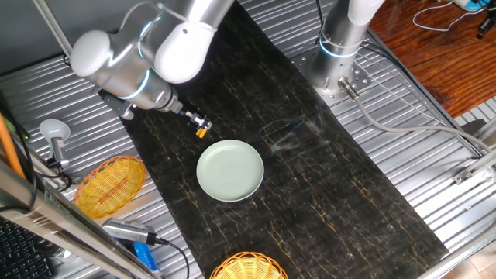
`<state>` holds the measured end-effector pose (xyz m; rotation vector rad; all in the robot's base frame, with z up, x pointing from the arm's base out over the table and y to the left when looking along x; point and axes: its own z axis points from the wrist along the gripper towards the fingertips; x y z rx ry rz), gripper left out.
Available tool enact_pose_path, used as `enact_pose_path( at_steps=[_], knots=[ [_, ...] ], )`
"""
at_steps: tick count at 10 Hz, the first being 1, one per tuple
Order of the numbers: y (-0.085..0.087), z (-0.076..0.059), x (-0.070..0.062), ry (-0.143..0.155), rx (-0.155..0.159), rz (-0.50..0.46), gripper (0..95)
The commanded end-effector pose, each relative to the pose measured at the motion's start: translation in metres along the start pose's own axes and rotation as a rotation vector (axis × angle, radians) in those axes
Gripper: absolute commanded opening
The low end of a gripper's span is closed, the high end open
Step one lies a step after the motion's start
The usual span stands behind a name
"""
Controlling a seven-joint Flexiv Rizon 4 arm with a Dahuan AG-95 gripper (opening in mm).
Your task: Use a clamp
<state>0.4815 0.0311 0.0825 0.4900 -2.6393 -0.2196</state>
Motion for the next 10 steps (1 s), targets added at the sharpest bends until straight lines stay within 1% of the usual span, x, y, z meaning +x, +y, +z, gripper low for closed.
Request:
enact_pose_path(
  at_steps=[1, 2, 4, 5, 6, 7, 9, 10],
  knots=[
    [-0.0001, 0.0004, 0.0009, -0.022, 0.022, -0.021, 0.0],
    [-0.0001, 0.0004, 0.0009, -0.021, 0.040, -0.080, 0.0],
    [-0.0001, 0.0004, 0.0009, -0.022, 0.039, -0.134, 0.0],
    [-0.0001, 0.0004, 0.0009, -0.029, 0.041, -0.144, 0.0],
    [-0.0001, 0.0004, 0.0009, -0.046, 0.039, -0.147, 0.0],
    [-0.0001, 0.0004, 0.0009, -0.055, 0.041, -0.145, 0.0],
    [-0.0001, 0.0004, 0.0009, -0.060, 0.030, -0.144, 0.0],
    [-0.0001, 0.0004, 0.0009, -0.063, 0.009, -0.142, 0.0]
  ],
)
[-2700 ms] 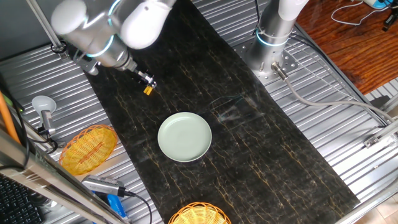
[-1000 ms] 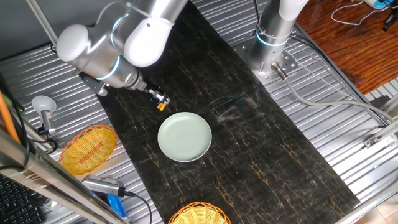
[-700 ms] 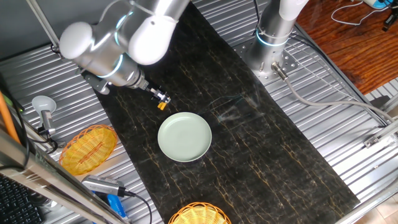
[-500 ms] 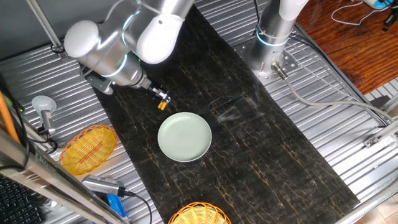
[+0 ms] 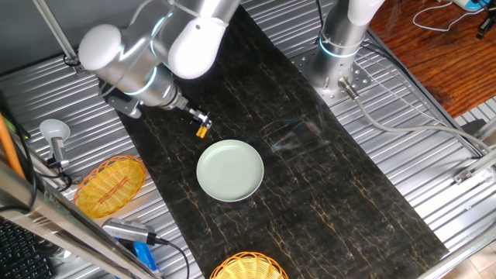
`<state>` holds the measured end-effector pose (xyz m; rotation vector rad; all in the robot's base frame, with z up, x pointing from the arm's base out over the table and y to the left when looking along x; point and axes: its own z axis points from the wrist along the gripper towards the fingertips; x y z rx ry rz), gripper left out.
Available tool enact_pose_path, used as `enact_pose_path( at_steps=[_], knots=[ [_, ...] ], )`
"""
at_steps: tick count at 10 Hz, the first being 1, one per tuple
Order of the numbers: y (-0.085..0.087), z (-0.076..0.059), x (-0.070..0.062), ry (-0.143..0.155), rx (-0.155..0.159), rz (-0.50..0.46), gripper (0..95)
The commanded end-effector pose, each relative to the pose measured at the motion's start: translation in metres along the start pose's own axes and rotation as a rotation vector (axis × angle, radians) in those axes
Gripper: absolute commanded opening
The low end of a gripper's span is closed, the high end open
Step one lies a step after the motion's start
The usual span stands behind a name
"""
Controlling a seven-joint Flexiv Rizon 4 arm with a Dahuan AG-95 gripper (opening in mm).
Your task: Use a clamp
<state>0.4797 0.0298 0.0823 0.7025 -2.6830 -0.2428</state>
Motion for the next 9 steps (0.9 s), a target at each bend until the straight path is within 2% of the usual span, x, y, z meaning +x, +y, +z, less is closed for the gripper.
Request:
enact_pose_path(
  at_steps=[1, 2, 3, 4, 5, 7, 9],
  knots=[
    [0.000, 0.000, -0.001, 0.006, -0.053, 0.028, 0.0],
    [0.000, 0.000, -0.001, 0.015, -0.062, 0.035, 0.0],
    [0.000, 0.000, -0.001, 0.038, -0.083, 0.053, 0.0],
    [0.000, 0.000, -0.001, 0.054, -0.088, 0.059, 0.0],
    [0.012, 0.002, -0.006, 0.074, -0.093, 0.081, 0.0],
    [0.030, 0.011, -0.011, 0.078, -0.087, 0.100, 0.0],
    [0.037, 0.016, -0.016, 0.082, -0.074, 0.118, 0.0]
  ],
)
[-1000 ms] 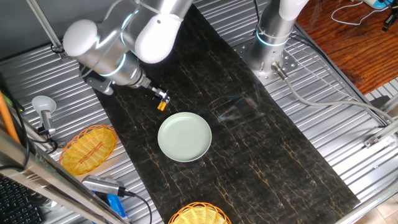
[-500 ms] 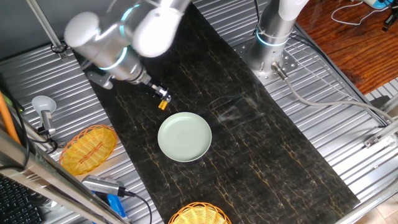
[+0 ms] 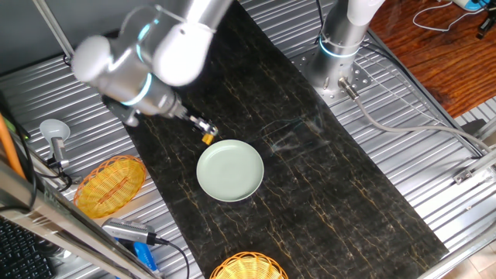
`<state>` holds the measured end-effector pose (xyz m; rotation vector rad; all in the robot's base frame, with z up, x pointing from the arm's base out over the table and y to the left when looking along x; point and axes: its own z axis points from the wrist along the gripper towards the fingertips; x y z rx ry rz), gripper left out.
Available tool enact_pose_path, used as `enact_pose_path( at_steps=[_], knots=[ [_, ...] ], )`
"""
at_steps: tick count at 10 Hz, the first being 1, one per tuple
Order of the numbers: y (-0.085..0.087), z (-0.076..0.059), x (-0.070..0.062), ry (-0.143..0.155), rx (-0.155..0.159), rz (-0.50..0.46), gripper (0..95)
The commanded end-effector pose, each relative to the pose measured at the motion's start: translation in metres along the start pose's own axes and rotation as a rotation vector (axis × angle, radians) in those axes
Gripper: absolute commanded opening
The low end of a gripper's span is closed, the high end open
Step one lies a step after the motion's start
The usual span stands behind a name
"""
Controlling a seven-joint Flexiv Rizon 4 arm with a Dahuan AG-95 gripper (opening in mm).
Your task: Use a clamp
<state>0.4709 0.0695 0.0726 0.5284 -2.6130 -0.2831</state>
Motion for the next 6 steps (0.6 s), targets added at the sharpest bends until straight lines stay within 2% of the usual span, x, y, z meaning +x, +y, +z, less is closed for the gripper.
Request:
enact_pose_path(
  at_steps=[1, 3, 6],
  knots=[
    [0.0015, 0.0009, -0.0007, 0.005, 0.007, 0.013, 0.0],
    [0.0007, 0.0018, -0.0011, 0.005, 0.027, 0.017, 0.0],
    [-0.0058, 0.0071, -0.0031, 0.016, 0.035, -0.011, 0.0]
  ],
)
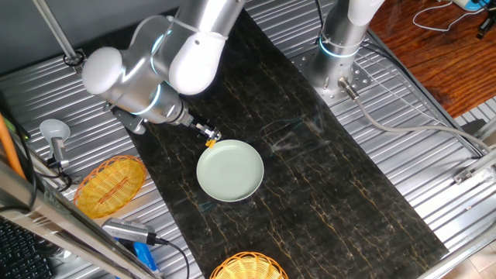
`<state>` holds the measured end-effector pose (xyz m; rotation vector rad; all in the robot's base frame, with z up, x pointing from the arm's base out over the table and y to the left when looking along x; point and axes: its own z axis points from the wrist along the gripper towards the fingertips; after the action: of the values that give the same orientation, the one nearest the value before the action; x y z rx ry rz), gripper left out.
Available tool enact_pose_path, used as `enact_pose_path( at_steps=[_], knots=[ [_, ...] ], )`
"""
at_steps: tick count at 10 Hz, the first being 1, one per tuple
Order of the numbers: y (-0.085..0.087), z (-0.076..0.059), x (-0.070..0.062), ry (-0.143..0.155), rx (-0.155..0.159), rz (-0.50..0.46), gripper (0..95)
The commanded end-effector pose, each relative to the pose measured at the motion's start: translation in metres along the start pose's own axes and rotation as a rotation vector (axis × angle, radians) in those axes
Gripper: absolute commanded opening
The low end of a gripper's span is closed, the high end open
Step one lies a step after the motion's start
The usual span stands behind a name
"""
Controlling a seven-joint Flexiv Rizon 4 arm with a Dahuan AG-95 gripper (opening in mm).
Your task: Use a clamp
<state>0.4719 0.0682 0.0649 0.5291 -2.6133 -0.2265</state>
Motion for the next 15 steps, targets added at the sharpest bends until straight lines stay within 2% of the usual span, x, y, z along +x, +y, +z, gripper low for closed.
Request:
enact_pose_path(
  at_steps=[1, 3, 6, 10, 15],
  knots=[
    [-0.0035, 0.0018, 0.0003, 0.004, -0.001, -0.024, 0.0],
    [-0.0044, 0.0030, -0.0002, 0.016, 0.003, -0.034, 0.0],
    [-0.0057, 0.0060, -0.0018, 0.071, -0.009, -0.024, 0.0],
    [-0.0057, 0.0065, -0.0020, 0.109, -0.014, 0.000, 0.0],
    [0.0006, 0.0090, -0.0063, 0.118, -0.021, 0.012, 0.0]
  ],
)
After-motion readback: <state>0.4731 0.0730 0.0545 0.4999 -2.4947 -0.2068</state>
